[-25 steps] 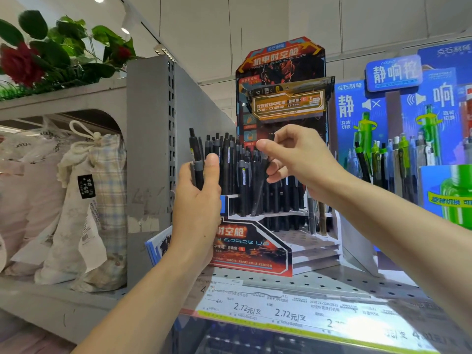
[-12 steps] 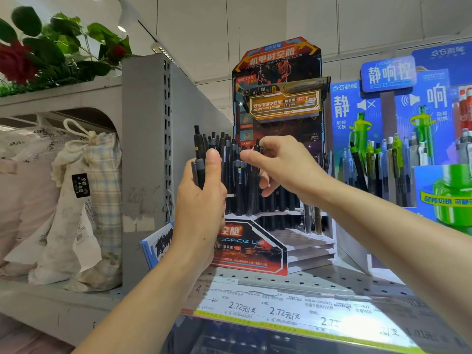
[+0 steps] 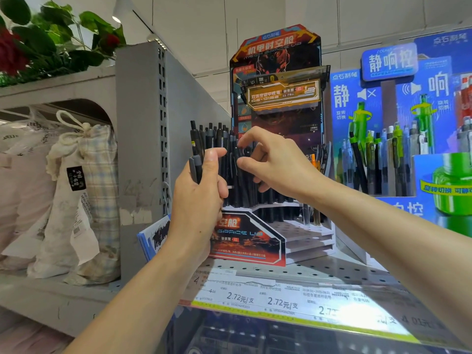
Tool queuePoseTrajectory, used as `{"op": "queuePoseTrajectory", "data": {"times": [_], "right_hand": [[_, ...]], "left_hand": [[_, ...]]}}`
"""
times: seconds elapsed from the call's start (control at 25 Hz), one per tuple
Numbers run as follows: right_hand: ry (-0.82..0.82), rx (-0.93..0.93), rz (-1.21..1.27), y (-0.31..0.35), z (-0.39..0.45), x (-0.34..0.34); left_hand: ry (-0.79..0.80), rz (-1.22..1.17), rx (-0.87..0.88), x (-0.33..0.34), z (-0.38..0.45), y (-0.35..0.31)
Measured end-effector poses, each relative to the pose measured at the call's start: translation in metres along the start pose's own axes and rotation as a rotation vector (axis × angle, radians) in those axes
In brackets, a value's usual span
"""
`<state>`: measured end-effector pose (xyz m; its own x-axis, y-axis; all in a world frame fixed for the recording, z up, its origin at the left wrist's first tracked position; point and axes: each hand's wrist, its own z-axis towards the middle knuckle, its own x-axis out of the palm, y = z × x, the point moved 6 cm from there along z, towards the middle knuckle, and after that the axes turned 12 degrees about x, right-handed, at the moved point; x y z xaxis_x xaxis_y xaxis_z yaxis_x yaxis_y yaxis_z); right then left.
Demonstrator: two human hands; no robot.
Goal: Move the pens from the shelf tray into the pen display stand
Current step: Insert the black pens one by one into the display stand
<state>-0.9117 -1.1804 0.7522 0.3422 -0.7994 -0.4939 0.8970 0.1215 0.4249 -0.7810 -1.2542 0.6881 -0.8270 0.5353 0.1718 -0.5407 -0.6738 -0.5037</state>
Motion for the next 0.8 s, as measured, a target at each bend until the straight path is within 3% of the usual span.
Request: {"op": "queuePoseTrajectory", "data": {"times": [0.24, 0.4, 0.64, 0.72, 0.8], "right_hand": [[0.024, 0.222, 0.065, -0.012, 0.002, 0.002], [0.103, 0.274, 0.057, -0.010, 0.000, 0.003], [0.162, 0.286, -0.066, 0.001, -0.003, 0.000], [0.065, 0.200, -0.187, 0.007, -0.004, -0.007], [-0.024, 0.084, -0.032, 0.015, -0.007, -0.012]], "left_hand": [[-0.026, 0.017, -0.024, 0.000, 0.000, 0.003], [-0.054, 0.009, -0.050, 0.000, -0.001, 0.007], [-0.008, 0.011, -0.070, 0.004, -0.002, 0.007], [0.059, 0.028, -0.069, 0.007, -0.003, 0.005], [0.108, 0.029, -0.081, 0.010, -0.005, 0.006]]}}
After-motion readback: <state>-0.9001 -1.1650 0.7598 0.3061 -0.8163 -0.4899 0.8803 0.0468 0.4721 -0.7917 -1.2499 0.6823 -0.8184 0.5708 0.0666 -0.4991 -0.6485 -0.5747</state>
